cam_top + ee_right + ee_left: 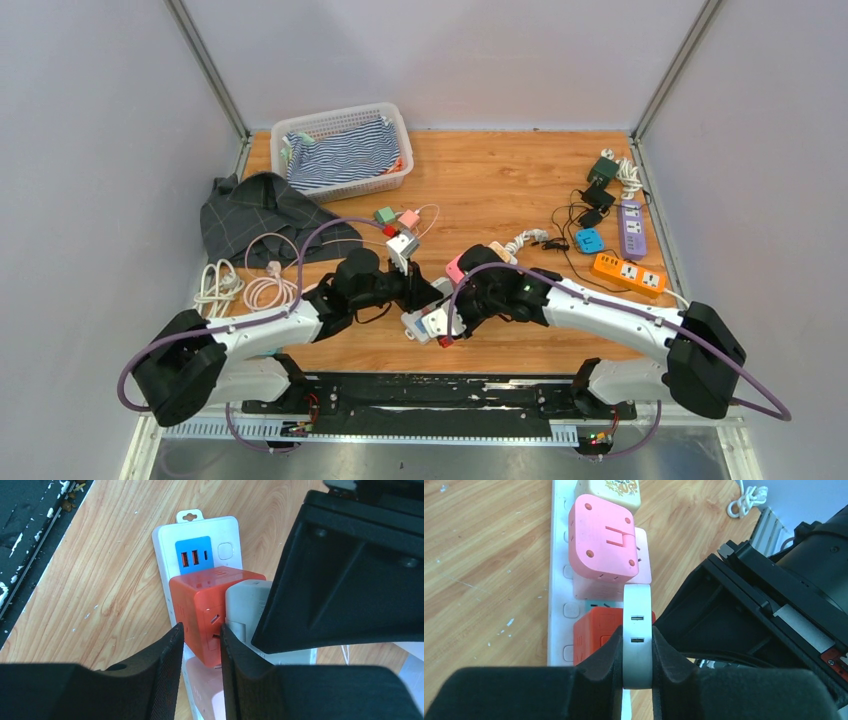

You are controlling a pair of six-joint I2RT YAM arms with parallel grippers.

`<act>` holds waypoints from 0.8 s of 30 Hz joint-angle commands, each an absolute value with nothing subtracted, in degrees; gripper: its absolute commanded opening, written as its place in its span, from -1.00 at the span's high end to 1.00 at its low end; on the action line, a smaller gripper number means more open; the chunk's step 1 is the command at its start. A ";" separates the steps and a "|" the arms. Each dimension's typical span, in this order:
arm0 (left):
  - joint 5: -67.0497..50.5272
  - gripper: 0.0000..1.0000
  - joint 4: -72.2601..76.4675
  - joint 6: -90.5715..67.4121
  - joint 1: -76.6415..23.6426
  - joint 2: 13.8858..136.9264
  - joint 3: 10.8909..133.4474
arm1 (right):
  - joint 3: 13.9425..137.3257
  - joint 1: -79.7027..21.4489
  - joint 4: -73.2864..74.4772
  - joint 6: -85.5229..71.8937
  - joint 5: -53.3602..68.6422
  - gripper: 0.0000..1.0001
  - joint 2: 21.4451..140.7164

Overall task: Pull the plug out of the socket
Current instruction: Remove the plug from the socket.

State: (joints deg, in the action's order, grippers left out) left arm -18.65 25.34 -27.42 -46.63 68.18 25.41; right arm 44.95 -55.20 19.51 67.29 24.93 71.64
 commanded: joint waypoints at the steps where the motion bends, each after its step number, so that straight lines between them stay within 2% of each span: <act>1: -15.39 1.00 24.22 -21.51 -48.00 65.71 25.22 | 43.98 -56.21 25.13 66.53 22.60 0.32 74.75; 8: -13.33 1.00 23.20 -23.11 -47.99 62.86 22.69 | 44.38 -56.32 25.64 66.46 22.02 0.39 75.65; 19: -16.89 1.00 23.20 -22.59 -48.16 68.27 27.55 | 44.67 -56.34 26.36 66.57 21.53 0.45 76.60; 24: -16.57 1.00 23.20 -22.80 -48.16 67.00 25.85 | 44.89 -56.34 26.67 66.53 21.53 0.48 76.94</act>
State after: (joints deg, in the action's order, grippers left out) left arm -15.40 23.38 -23.55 -47.75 67.13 26.02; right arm 46.48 -55.61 18.83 67.33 23.83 73.58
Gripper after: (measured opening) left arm 0.206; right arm 0.273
